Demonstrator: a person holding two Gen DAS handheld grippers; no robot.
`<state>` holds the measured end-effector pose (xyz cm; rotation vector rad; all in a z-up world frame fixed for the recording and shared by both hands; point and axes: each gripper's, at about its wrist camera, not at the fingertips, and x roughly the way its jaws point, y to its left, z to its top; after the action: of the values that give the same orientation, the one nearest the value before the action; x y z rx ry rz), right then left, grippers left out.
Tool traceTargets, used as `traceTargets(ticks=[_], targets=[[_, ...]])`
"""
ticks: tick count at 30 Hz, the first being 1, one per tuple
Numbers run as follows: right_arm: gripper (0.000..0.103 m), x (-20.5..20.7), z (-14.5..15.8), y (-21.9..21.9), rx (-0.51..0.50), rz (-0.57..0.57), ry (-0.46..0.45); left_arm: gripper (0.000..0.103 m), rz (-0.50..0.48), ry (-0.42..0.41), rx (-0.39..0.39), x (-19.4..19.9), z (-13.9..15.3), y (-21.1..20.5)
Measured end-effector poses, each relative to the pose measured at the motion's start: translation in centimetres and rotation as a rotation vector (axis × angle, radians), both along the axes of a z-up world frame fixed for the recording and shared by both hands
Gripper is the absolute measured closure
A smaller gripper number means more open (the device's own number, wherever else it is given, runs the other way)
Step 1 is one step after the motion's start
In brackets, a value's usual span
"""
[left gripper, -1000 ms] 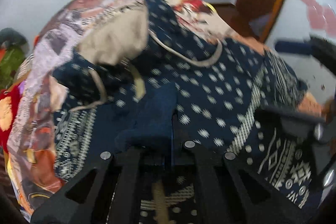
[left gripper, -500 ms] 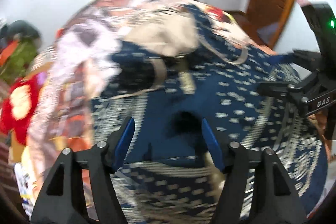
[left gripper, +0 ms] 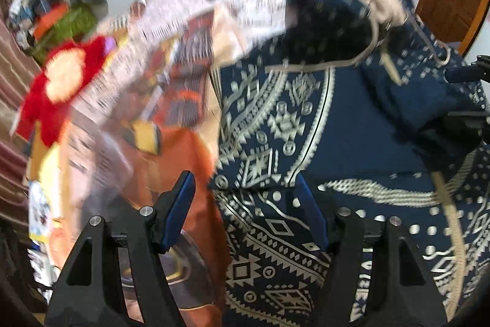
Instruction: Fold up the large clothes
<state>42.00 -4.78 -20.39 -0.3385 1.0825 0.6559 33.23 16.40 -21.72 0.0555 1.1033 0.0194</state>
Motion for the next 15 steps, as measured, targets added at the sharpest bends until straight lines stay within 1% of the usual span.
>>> traceTargets(ticks=[1, 2, 4, 5, 7, 8, 9, 10, 11, 12, 13, 15], targets=[[0.020, -0.2, -0.6, 0.8, -0.029, 0.024, 0.011, 0.036, 0.002, 0.016, -0.010, 0.3, -0.8, 0.2], [0.021, -0.3, -1.1, 1.4, -0.054, 0.041, 0.016, 0.036, 0.006, 0.027, -0.014, 0.4, -1.3, 0.2], [0.030, -0.4, -2.1, 2.6, -0.110, 0.061, 0.012, 0.036, 0.019, 0.050, -0.027, 1.0, -2.6, 0.4], [0.033, -0.4, -2.6, 3.0, -0.132, 0.069, 0.008, 0.036, 0.026, 0.062, -0.047, 1.3, -3.1, 0.6], [0.049, -0.3, -3.4, 3.7, -0.178, 0.074, -0.003, 0.036, 0.041, 0.070, -0.081, 1.7, -3.8, 1.0], [0.052, -0.3, -3.7, 3.9, -0.194, 0.069, -0.009, 0.036, 0.044, 0.070, -0.088, 1.9, -4.0, 0.8], [0.056, -0.1, -3.9, 4.0, -0.202, 0.067, -0.013, 0.036, 0.045, 0.071, -0.091, 2.0, -4.1, 0.9], [0.062, -0.1, -4.1, 4.0, -0.202, 0.062, -0.018, 0.036, 0.043, 0.072, -0.089, 2.0, -4.2, 0.8], [0.065, 0.0, -4.1, 3.9, -0.200, 0.055, -0.025, 0.036, 0.036, 0.072, -0.078, 2.0, -4.4, 0.6], [0.071, 0.0, -4.0, 3.9, -0.194, 0.046, -0.030, 0.036, 0.028, 0.070, -0.063, 1.9, -4.4, 0.4], [0.076, -0.1, -3.8, 3.7, -0.176, 0.034, -0.034, 0.036, 0.019, 0.065, -0.043, 1.8, -4.5, 0.1], [0.081, -0.3, -2.8, 3.2, -0.135, 0.008, -0.051, 0.036, 0.006, 0.060, -0.007, 1.7, -4.6, -0.5]])
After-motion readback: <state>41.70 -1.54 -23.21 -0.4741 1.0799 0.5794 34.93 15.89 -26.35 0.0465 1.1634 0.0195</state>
